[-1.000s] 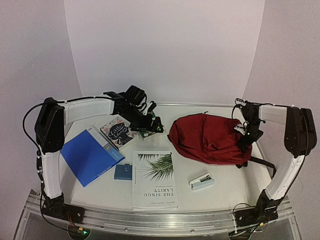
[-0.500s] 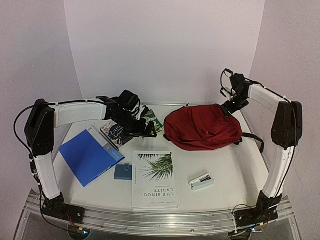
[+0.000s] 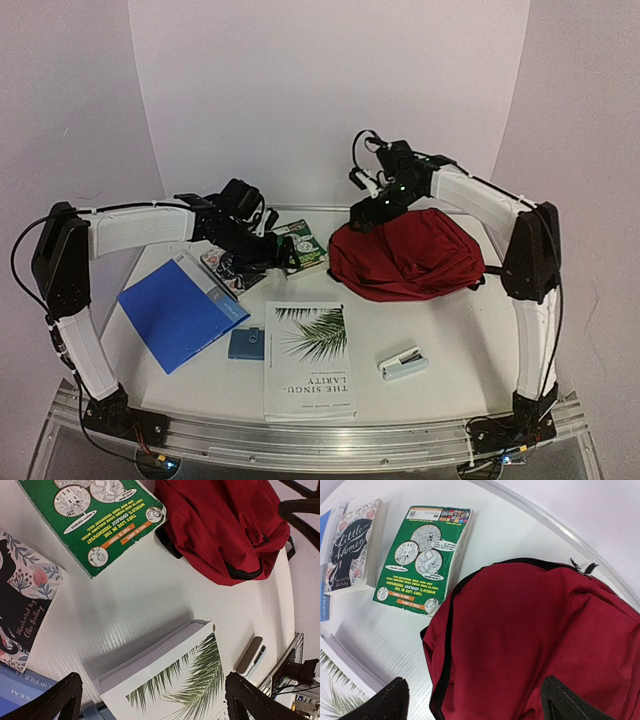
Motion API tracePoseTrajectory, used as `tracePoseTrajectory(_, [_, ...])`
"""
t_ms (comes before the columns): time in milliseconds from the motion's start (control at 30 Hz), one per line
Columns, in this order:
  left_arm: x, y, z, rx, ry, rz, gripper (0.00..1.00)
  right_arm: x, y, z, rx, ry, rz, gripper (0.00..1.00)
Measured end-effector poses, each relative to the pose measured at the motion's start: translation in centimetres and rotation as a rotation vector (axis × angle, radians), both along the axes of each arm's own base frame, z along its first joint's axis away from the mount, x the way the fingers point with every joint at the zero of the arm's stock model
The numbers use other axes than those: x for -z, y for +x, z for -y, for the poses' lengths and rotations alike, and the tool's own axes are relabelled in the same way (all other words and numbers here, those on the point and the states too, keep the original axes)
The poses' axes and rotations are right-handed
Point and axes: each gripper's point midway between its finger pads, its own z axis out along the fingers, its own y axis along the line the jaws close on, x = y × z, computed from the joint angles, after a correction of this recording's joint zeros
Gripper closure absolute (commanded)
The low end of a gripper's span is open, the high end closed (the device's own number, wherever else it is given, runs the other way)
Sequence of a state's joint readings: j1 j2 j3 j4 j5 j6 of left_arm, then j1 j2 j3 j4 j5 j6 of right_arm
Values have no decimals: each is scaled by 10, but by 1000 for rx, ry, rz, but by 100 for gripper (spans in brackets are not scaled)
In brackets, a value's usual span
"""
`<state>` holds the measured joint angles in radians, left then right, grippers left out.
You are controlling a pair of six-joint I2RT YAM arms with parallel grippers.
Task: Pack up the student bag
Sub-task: Adjust the student bag at the center of the board.
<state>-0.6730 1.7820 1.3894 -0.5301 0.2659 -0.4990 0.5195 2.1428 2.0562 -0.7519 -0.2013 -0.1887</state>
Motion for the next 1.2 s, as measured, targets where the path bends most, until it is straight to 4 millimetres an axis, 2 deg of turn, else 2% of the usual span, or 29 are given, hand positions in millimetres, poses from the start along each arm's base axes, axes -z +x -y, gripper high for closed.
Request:
tracePoseTrajectory(100, [0,-1,-5,-16,2,-2,0,36,3,-19,-11,-42,-35,15])
tracePoseTrajectory(200, [-2,-3,-7,-28,-6,-3,0,73,2,-29,-16,-92,-78,25])
tracePoseTrajectory(233, [-3,-4,-8,-30,-7,-3,1,87,1,-30,-16,-109,-97,32])
tracePoseTrajectory(267, [-4,-4,-8,-32,-8,-3,1,99,0,-29,-15,-128,-114,42])
tracePoseTrajectory(333, [-5,-4,-9,-34,-10,0,1,114,-1,-25,-3,-154,-137,56])
tracePoseTrajectory(467, [-5,-4,-9,-38,-9,0,1,126,-4,-19,-3,-183,-151,79])
tracePoseTrajectory(600, [-5,-4,-9,-39,-11,-1,3,140,-18,-6,-15,-217,-185,94])
tracePoseTrajectory(700, [-6,-4,-7,-35,-19,-1,3,141,-37,5,-46,-242,-213,100])
tracePoseTrajectory(1000, [4,-2,2,-25,-44,-32,3,102,-89,37,-227,-316,-162,100])
tracePoseTrajectory(1200, [6,-2,7,-12,-62,-38,3,93,-112,71,-378,-477,-60,98])
